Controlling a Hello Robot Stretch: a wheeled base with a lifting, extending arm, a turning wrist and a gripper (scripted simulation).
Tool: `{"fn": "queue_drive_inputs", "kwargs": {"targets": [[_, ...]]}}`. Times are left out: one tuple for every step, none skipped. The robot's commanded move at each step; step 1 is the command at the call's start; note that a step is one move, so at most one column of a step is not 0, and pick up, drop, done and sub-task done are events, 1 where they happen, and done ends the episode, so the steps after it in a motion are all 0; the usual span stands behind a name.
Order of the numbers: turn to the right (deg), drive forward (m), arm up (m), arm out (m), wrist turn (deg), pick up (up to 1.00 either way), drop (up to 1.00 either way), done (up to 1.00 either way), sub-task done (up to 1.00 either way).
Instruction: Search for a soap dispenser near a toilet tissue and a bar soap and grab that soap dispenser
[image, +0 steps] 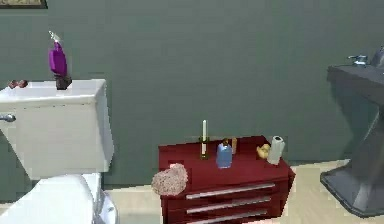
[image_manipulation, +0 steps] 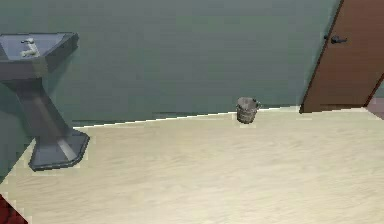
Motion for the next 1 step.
{"fn": "queue_drive_inputs", "kwargs": {"targets": [[-3.0, 0.0, 0.0, 0.0, 0.0, 0.0, 0.0, 0.0, 0.0]]}}
